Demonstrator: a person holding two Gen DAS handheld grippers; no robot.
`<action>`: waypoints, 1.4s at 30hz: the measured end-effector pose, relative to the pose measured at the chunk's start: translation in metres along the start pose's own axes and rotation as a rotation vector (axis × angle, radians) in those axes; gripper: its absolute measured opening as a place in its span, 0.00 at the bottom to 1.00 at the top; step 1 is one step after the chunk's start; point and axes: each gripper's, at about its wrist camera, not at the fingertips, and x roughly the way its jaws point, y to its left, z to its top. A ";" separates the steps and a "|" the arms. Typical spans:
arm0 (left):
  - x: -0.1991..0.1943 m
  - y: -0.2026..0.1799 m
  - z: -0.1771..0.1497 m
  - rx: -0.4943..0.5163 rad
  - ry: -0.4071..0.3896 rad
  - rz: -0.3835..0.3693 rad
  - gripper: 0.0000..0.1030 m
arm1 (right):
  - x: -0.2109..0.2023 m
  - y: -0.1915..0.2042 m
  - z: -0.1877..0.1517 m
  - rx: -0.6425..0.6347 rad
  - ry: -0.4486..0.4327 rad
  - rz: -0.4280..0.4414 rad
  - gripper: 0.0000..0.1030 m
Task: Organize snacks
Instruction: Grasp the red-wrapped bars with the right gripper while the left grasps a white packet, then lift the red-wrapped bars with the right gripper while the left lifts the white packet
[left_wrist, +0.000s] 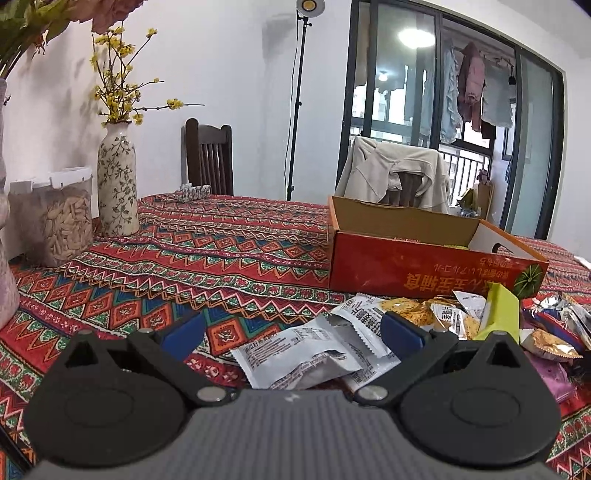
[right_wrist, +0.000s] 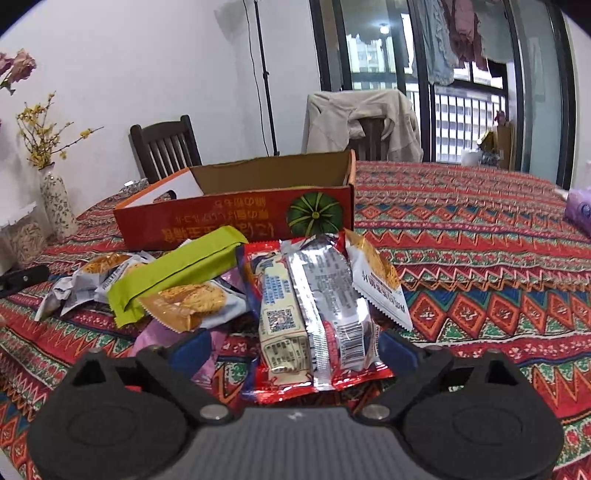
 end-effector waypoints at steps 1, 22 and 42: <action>0.000 0.000 0.000 0.002 -0.003 0.001 1.00 | 0.003 -0.002 0.001 0.004 0.004 0.000 0.88; 0.002 0.003 0.000 -0.013 0.012 -0.013 1.00 | 0.060 0.005 0.044 -0.131 0.042 -0.009 0.87; 0.003 0.003 0.000 -0.012 0.030 -0.016 1.00 | -0.006 0.019 0.007 -0.147 -0.250 -0.103 0.61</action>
